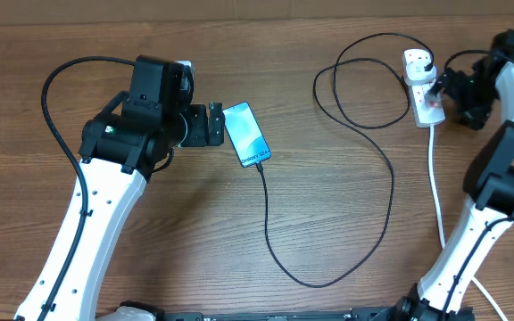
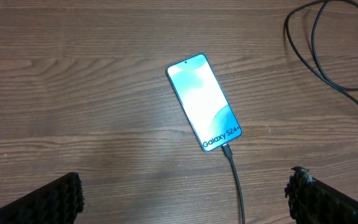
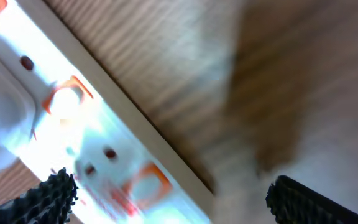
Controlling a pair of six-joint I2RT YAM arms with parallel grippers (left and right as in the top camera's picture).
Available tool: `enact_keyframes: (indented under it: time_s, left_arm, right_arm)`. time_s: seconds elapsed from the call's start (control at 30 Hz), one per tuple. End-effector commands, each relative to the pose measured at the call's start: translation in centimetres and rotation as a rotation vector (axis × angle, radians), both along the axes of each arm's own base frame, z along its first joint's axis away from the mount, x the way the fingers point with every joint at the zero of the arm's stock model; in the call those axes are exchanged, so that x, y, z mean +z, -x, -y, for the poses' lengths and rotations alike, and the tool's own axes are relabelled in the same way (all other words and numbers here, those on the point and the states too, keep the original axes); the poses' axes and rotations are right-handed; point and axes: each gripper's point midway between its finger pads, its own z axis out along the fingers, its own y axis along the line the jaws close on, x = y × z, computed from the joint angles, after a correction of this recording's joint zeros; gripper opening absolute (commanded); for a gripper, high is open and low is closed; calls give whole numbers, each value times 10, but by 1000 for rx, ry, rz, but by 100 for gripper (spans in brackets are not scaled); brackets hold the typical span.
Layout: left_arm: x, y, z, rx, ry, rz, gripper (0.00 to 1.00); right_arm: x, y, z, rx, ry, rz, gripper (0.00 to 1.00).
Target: Plug charger to phone and switch on socket
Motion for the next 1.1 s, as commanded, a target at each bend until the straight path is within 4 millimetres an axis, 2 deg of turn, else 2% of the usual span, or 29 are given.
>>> enact_keyframes:
  time_s: [0.0,0.1,0.27,0.5,0.67,0.87,1.07]
  left_arm:
    - [-1,-2,-2,-6,-19,5,100]
    - [-1,-2,-2,-6,-19,5,100]
    - [-1,-2,-2,-6,-19,4,100]
    - [-1,-2,-2,-6,-19,5,99]
    - [-1,-2,-2,-6,-19,4,100]
    - [-1,-2,-2,-6,-19,5,100]
    - [-1,-2,-2,-6,-19,5,100]
  right_arm:
    - [103,10,21,-60,65,152,100]
    - [145,32,12,-88,39,171,100]
    - [204,69,-17,-67,11,205,100]
    - [267,126,-58,-28,25,239,100]
    - [306,160,-90,65,66,321,100]
    - [340,202,-140,174,86,442,100]
    - [344,243,-177,226,50,495,100]
